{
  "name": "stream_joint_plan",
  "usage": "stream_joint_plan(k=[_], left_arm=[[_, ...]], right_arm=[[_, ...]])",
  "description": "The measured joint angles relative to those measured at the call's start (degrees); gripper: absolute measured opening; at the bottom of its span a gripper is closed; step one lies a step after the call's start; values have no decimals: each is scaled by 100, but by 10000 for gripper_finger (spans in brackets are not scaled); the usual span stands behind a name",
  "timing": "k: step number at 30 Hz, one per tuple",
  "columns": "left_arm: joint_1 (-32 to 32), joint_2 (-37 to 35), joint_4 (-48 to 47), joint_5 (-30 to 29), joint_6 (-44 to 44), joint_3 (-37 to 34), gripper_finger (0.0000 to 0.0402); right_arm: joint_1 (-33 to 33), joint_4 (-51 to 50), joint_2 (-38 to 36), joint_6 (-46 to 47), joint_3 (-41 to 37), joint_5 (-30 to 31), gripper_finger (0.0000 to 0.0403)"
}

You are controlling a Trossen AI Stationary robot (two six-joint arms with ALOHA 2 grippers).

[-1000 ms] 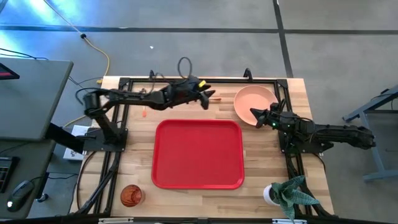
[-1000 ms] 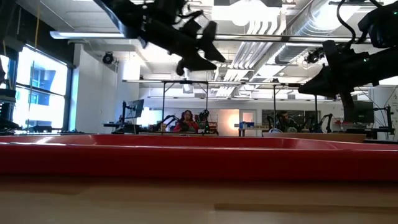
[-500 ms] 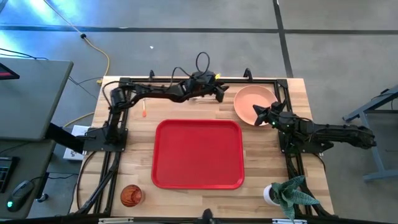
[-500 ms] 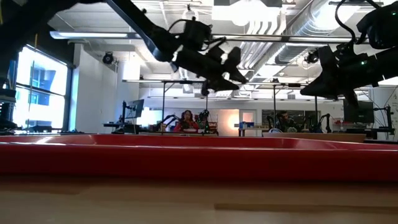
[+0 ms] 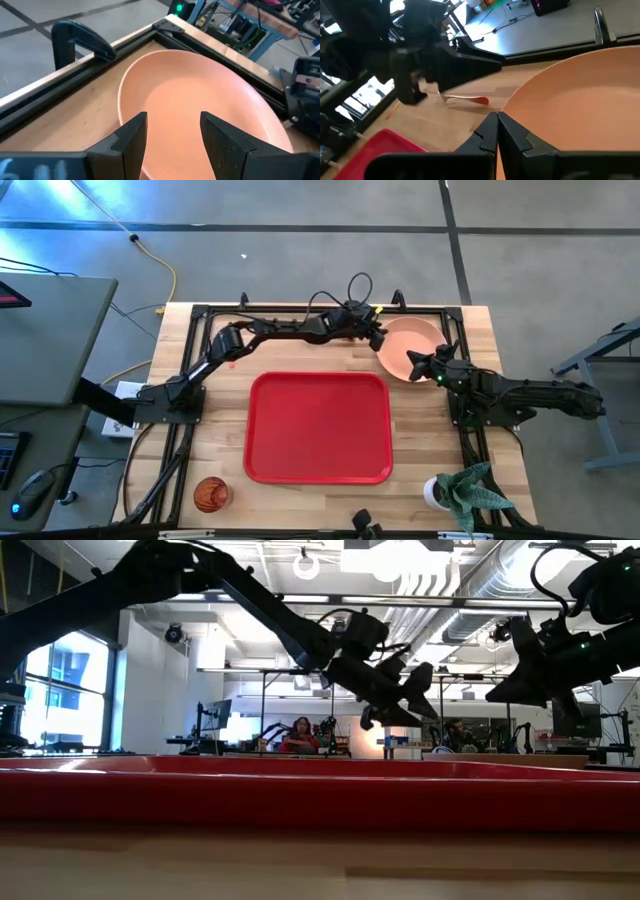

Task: Pick and place plate/cup/fork/spoon on tray
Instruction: Put the brown cup on the red tray

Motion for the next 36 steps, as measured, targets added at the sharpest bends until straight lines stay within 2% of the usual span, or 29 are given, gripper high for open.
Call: stream_joint_plan(k=[5, 12, 16, 23, 27, 31, 36], left_arm=[[-8, 15, -31, -4, 65, 23, 175], [-63, 24, 17, -17, 30, 23, 175], [-92, 24, -337, 13, 206, 23, 175], [-100, -73, -611, 598, 457, 17, 175], [-91, -224, -889, 617, 463, 21, 175], [-137, -445, -1549, 428, 859, 16, 175], [-427, -770, -1977, -484, 1183, -142, 175]], right_arm=[[0, 71, 0, 280, 0, -154, 0], [67, 666, 7, 317, 0, -401, 0], [244, 737, 9, 112, 0, -139, 0], [361, 741, 21, -61, 0, 190, 0], [363, 745, 172, -61, 2, 276, 0], [363, 737, 535, -197, 280, 285, 0], [361, 382, 1253, -1049, 1252, 496, 0]])
